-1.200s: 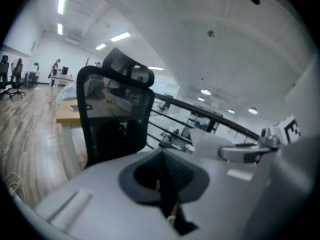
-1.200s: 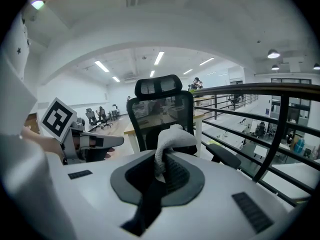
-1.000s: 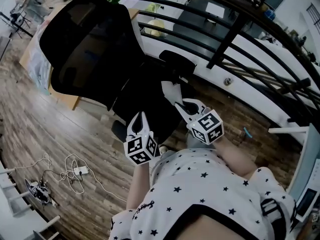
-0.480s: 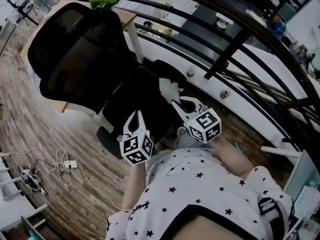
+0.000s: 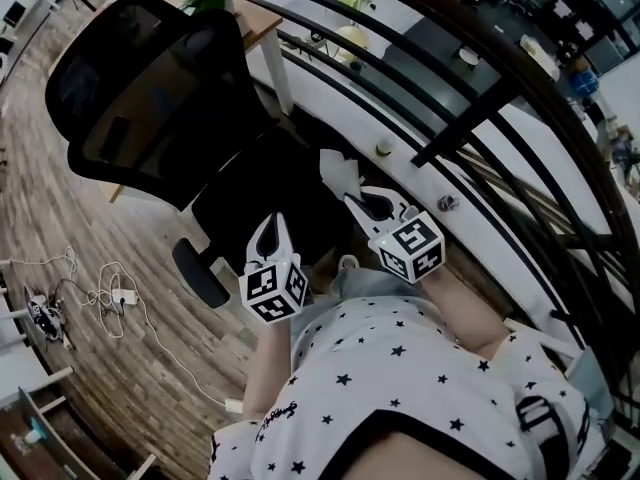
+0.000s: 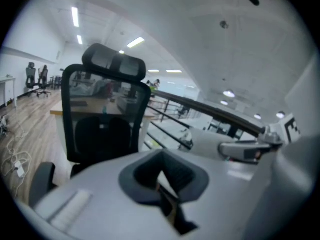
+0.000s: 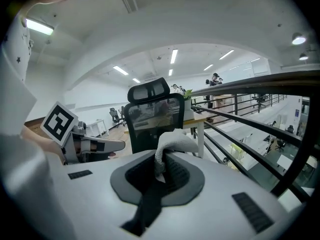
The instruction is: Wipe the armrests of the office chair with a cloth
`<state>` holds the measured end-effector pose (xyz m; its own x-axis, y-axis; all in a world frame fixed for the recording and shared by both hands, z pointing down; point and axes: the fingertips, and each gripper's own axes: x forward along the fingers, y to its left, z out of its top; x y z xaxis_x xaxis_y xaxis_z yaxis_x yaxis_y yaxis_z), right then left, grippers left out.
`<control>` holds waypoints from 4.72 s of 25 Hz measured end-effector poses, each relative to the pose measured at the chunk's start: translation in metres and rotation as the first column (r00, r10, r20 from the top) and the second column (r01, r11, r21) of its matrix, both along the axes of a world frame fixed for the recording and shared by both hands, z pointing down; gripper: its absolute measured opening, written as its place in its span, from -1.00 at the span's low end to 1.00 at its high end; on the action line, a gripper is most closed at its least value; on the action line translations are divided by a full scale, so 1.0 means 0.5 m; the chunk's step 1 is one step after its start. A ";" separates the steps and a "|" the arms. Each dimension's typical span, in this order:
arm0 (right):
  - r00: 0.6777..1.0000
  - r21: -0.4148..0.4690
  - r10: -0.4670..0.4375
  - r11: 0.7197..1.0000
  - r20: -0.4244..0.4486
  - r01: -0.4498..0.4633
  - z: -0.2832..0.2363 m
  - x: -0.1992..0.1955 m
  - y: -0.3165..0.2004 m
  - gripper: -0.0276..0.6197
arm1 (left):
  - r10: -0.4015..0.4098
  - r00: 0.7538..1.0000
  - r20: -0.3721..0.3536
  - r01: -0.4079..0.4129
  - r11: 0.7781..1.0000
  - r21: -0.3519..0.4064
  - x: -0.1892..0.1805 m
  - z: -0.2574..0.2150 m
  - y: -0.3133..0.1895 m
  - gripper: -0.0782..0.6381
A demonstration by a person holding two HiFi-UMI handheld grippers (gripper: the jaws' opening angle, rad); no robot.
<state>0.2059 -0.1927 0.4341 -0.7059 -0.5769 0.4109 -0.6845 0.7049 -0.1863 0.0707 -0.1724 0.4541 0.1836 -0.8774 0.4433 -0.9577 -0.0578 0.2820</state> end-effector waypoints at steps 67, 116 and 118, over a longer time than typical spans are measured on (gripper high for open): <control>0.833 -0.056 -0.175 0.984 -0.524 0.171 0.431 -0.142 -0.524 -0.82 | 0.077 0.997 -0.004 -0.075 0.963 -0.259 -0.090 0.248 -0.217 -0.76; 0.794 -0.212 -0.230 0.969 -0.563 0.130 0.517 -0.065 -0.365 -0.82 | 0.052 0.999 -0.015 -0.054 0.973 -0.224 -0.035 0.208 -0.149 -0.76; 0.792 -0.213 -0.231 0.968 -0.565 0.131 0.516 -0.058 -0.356 -0.82 | 0.048 0.999 -0.016 -0.050 0.974 -0.222 -0.031 0.205 -0.141 -0.76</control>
